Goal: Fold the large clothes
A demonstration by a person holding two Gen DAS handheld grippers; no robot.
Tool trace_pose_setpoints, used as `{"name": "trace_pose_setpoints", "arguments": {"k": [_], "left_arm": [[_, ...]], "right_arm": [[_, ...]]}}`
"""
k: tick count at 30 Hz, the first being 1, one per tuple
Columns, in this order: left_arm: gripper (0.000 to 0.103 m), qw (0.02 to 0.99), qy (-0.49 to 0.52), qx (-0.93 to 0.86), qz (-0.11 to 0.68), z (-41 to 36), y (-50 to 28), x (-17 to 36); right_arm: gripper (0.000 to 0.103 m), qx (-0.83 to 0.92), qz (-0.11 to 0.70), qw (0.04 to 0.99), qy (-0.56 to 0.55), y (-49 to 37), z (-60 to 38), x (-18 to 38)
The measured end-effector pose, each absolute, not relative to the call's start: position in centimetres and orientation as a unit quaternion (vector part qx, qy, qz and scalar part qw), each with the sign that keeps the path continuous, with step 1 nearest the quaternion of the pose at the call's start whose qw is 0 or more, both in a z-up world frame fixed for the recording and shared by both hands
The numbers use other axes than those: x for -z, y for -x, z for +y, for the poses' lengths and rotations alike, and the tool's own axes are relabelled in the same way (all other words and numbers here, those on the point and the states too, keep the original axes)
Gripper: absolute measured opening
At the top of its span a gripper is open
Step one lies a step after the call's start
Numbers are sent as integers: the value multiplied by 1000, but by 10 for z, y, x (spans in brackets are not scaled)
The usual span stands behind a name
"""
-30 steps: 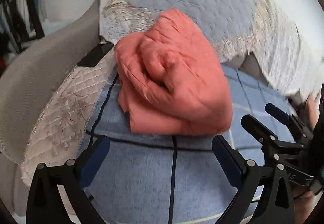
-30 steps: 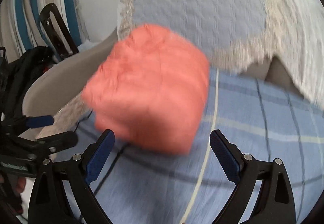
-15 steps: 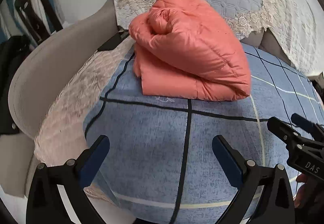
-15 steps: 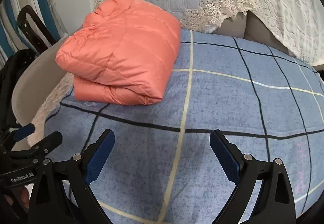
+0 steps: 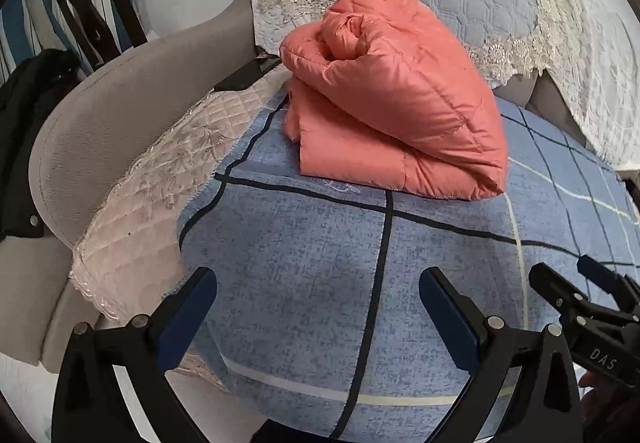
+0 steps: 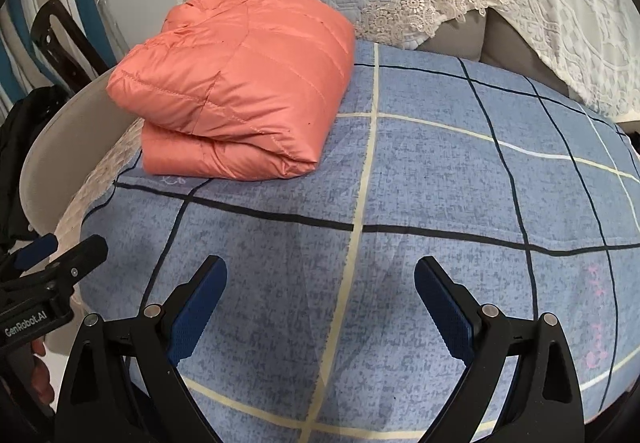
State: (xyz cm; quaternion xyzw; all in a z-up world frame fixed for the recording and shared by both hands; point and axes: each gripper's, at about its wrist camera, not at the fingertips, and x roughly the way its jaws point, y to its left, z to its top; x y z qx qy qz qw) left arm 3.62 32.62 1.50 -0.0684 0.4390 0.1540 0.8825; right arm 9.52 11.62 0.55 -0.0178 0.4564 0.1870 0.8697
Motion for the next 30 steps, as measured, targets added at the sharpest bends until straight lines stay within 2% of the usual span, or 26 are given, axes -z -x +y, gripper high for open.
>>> {"name": "trace_pose_setpoints", "arguments": {"k": [1,17,30], "left_arm": [[102,882,63,-156,440,325,-36,-16],[102,903,42,-127,408,306,-50,-52],[102,901,19,-140,410,291,-53,-52]], "right_arm": [[96,-188,456,870,18,-95,117,-6],[96,-184,423,887,32,-95,113,-34],[96,-172,423,888,43,-99,102,-37]]}}
